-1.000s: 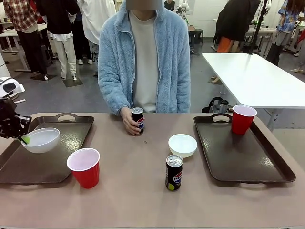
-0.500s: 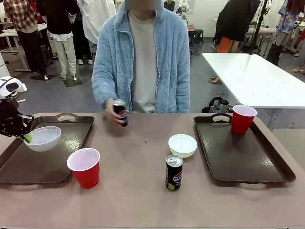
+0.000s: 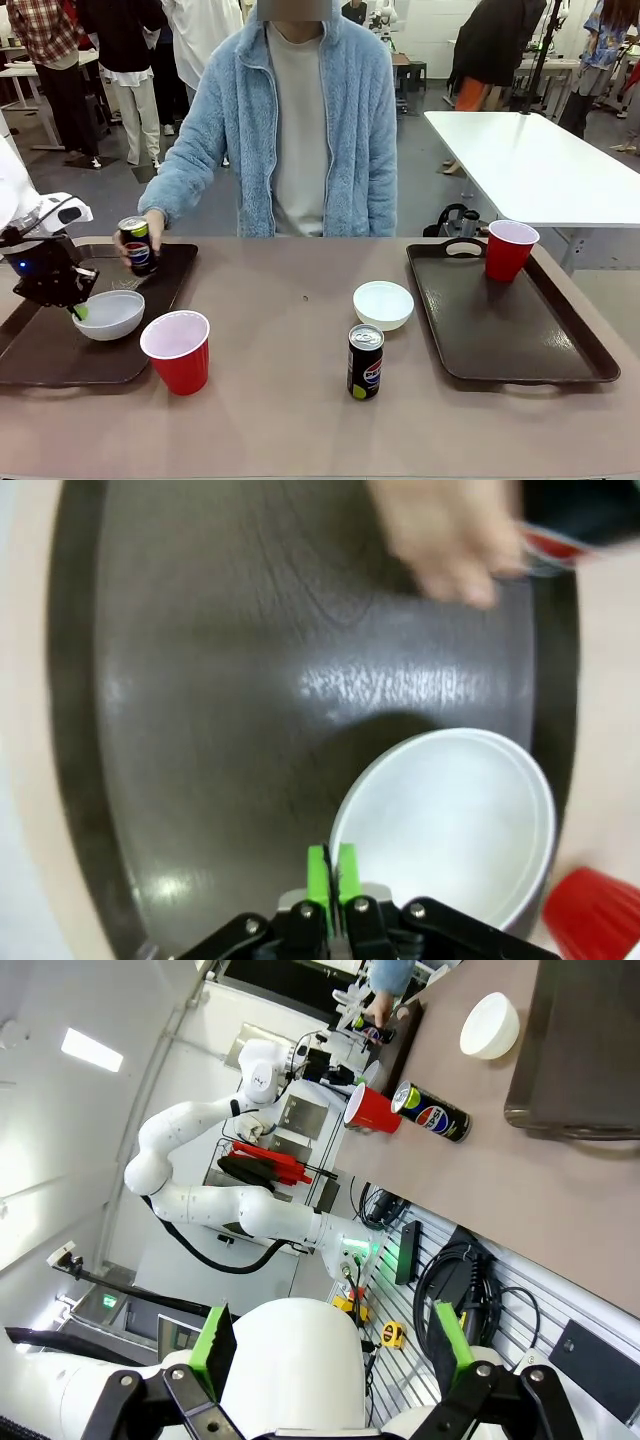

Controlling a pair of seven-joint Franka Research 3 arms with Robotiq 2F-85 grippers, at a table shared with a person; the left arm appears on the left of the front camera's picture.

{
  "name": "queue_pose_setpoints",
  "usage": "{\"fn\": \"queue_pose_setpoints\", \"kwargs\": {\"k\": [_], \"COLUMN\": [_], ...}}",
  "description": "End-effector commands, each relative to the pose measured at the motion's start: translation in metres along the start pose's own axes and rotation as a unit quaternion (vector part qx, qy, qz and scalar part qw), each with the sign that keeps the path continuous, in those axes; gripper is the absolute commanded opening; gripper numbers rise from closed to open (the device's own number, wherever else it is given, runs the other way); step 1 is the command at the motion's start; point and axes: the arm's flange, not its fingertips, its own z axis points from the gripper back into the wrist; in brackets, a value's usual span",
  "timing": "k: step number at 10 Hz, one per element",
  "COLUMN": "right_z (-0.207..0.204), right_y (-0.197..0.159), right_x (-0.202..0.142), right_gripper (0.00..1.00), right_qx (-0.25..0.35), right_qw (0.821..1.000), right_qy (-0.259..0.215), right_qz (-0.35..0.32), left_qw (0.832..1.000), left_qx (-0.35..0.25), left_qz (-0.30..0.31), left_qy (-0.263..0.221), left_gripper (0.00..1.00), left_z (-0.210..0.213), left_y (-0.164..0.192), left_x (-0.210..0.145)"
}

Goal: Prepare tableware on both trays.
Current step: Pick up a Picnic Bowl from the table and place it on a Handle tray.

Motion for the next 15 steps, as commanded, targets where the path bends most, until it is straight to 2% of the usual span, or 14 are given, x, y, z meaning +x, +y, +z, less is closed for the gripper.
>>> {"fn": "queue_pose_setpoints", "kwargs": {"k": [1, 2, 3, 5, 7, 8, 10, 14, 15], "right_z": [0.003, 0.003, 0.003, 0.003, 0.003, 0.003, 0.003, 0.003, 0.003], "right_y": [0.002, 0.002, 0.002, 0.002, 0.002, 0.002, 0.002, 0.002, 0.002], "right_x": [-0.007, -0.007, -0.007, -0.007, -0.007, -0.007, -0.007, -0.007, -0.007], "right_gripper": [1.0, 1.0, 1.0, 1.0, 1.0, 1.0, 1.0, 1.0, 1.0], "right_qx": [0.0, 0.0, 0.0, 0.0, 0.0, 0.0, 0.0, 0.0, 0.0], "right_qw": [1.0, 1.0, 1.0, 1.0, 1.0, 1.0, 1.0, 1.0, 1.0], "right_qy": [-0.006, -0.006, -0.006, -0.006, -0.006, -0.006, -0.006, -0.006, -0.006], "right_qz": [0.009, 0.009, 0.009, 0.009, 0.009, 0.009, 0.009, 0.009, 0.009], "left_qw": [0.998, 0.998, 0.999, 0.998, 0.998, 0.998, 0.999, 1.0, 1.0], "left_qx": [-0.018, -0.005, 0.011, 0.008, 0.019, 0.02, 0.005, -0.018, -0.022], "left_qz": [-0.058, -0.061, -0.046, -0.053, -0.052, -0.051, -0.039, -0.01, -0.006], "left_qy": [-0.017, -0.009, 0.011, 0.027, 0.037, 0.032, -0.007, -0.009, 0.0], "left_gripper": [0.04, 0.04, 0.04, 0.04, 0.04, 0.04, 0.04, 0.04, 0.5], "left_z": [0.058, 0.071, 0.063, 0.048, 0.053, 0.052, 0.04, 0.0, -0.005], "left_y": [0.022, 0.032, 0.035, 0.02, 0.013, 0.009, -0.004, -0.012, -0.01], "left_x": [-0.071, -0.085, -0.086, -0.073, -0.077, -0.072, -0.043, -0.003, -0.004]}}
